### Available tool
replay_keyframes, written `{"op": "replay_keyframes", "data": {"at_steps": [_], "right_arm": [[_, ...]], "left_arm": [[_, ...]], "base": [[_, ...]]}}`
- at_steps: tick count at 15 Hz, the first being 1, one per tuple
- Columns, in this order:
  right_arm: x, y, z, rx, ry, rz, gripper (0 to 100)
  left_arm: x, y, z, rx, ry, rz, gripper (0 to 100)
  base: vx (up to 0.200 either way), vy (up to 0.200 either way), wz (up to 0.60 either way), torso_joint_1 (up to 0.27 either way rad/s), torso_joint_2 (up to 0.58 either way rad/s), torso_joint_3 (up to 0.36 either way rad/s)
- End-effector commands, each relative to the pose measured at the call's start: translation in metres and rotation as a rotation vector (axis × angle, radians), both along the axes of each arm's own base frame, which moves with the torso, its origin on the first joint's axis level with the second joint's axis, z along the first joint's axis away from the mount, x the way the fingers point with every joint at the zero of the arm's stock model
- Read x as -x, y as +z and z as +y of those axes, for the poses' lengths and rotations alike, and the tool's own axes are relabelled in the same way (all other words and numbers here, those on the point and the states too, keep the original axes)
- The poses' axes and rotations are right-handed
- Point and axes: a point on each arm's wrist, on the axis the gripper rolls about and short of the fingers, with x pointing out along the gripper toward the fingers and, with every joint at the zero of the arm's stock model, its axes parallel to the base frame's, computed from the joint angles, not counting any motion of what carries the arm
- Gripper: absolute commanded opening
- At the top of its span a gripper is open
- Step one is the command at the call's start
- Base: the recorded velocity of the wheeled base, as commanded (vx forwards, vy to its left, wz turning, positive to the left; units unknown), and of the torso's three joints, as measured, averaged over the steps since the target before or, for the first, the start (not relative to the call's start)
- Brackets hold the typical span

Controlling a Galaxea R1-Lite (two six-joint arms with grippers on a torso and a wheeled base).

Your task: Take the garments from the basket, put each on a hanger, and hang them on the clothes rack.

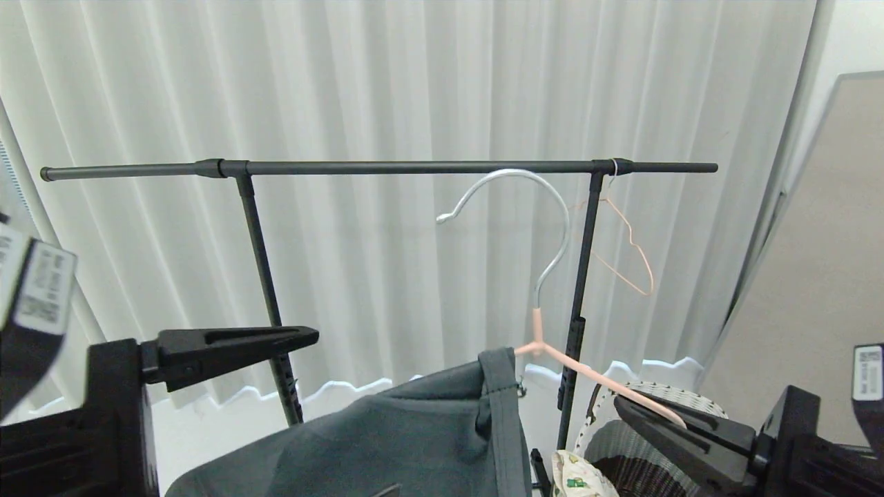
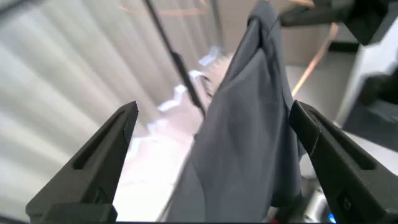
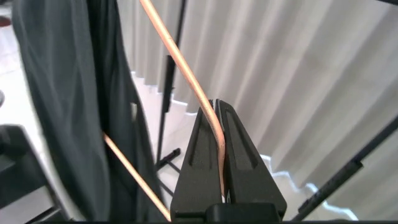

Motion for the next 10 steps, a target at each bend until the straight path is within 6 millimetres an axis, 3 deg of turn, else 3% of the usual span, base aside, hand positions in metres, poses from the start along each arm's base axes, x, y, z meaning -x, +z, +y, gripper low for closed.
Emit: {"op": "replay_keyframes", "data": {"at_steps": [1, 10], "right_arm": [[0.006, -0.002, -0.004, 0.005, 0.023, -0.006, 0], [0.012, -0.007, -0.007, 0.049, 0.058, -0.051, 0]], "left_arm": [[-0.006, -0.010, -0.012, -0.044, -0.025, 0.042, 100], [-0.001, -0.026, -0.022, -0.066, -0.085, 0.142, 100]], "base": [[0.000, 0.000, 0.00, 0.000, 0.00, 0.000], [0.000, 0.000, 0.00, 0.000, 0.00, 0.000]]}}
